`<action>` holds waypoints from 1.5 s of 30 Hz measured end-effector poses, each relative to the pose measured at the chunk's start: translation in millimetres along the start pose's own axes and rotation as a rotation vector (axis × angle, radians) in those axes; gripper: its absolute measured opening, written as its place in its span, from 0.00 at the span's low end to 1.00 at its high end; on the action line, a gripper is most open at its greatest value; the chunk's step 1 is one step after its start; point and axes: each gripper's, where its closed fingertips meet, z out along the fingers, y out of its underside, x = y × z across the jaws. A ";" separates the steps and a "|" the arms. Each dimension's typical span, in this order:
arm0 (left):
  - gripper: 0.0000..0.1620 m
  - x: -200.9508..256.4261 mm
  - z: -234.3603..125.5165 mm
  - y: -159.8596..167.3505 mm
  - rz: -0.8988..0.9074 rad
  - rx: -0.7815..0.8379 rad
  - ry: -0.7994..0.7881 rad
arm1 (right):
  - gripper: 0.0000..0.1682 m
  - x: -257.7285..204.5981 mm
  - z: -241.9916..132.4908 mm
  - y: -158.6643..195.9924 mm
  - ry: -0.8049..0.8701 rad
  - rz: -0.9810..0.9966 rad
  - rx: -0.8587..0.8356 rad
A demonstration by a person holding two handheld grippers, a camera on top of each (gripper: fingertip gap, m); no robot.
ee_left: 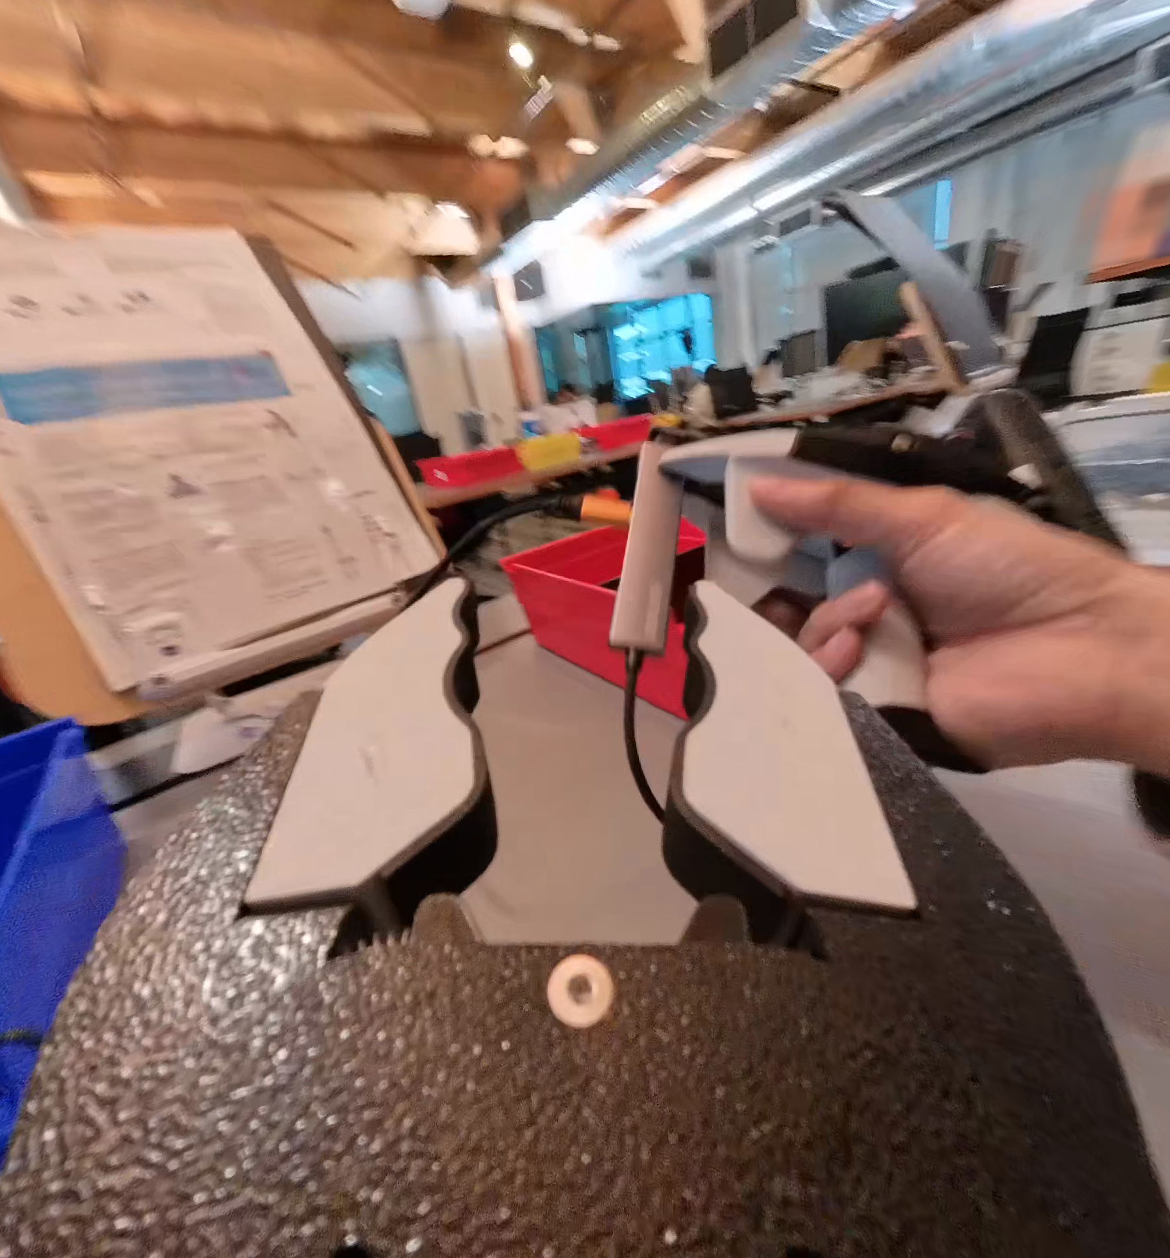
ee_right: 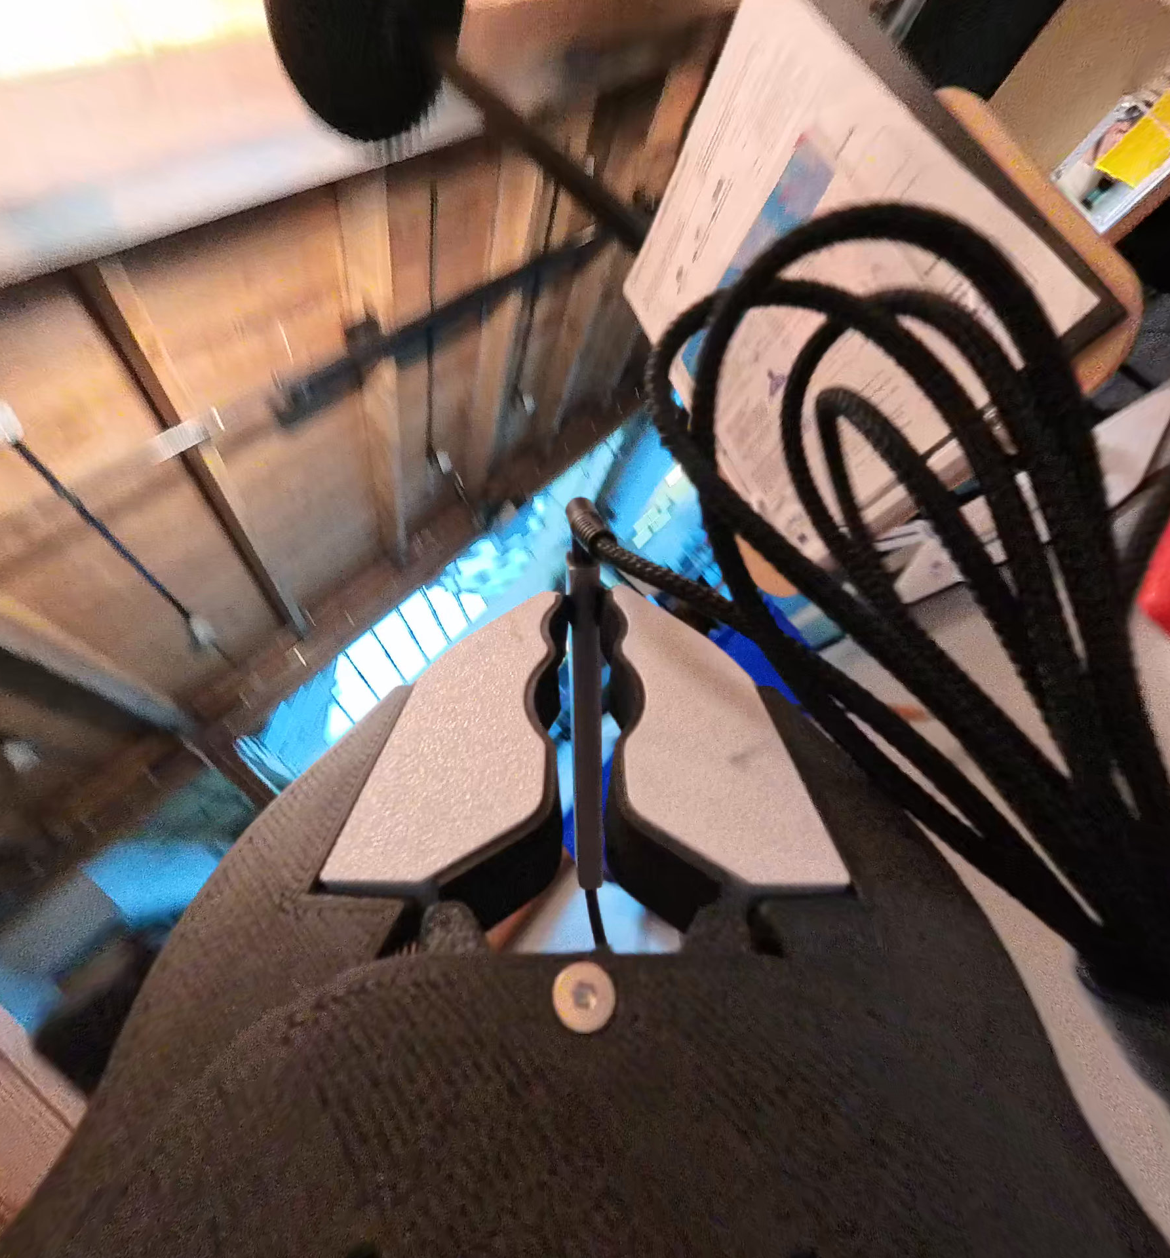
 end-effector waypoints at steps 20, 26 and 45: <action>0.15 15.8 16.3 32.2 0.239 0.179 0.277 | 0.05 -10.4 -21.5 47.7 -0.001 0.459 0.039; 0.15 17.9 9.3 30.6 0.203 0.166 0.340 | 0.05 -10.3 -25.4 53.6 0.028 0.455 0.057; 0.15 3.8 -34.1 36.8 -0.179 0.103 0.804 | 0.20 -25.9 -66.5 58.8 0.004 0.094 -0.680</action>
